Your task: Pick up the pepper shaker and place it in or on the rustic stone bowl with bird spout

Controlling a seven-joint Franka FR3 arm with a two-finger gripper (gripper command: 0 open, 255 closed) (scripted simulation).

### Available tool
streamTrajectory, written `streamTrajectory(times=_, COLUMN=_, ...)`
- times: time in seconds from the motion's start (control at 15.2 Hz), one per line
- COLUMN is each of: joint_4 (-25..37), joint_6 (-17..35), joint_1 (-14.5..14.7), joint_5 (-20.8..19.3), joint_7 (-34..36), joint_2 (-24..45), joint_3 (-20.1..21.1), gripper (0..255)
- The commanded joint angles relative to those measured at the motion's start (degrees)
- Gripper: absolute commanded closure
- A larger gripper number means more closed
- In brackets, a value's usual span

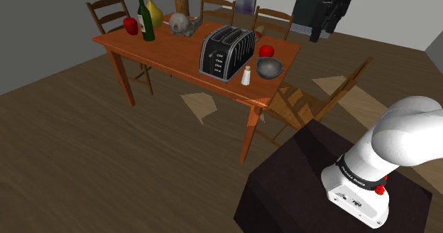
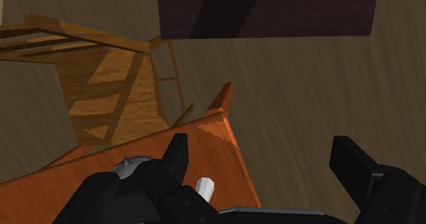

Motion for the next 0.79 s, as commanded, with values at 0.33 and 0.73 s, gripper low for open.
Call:
streamTrajectory(times=0.33, joint_4=-2.9, joint_6=9.7, joint_1=-0.7, joint_5=-0.6, joint_7=-1.6, joint_2=5.9, joint_3=-2.4, gripper=0)
streamTrajectory(times=0.73, joint_4=-3.7, joint_6=20.8, joint_1=-1.4, joint_5=-0.7, joint_7=-3.8, joint_2=15.1, joint_3=-5.0, gripper=0)
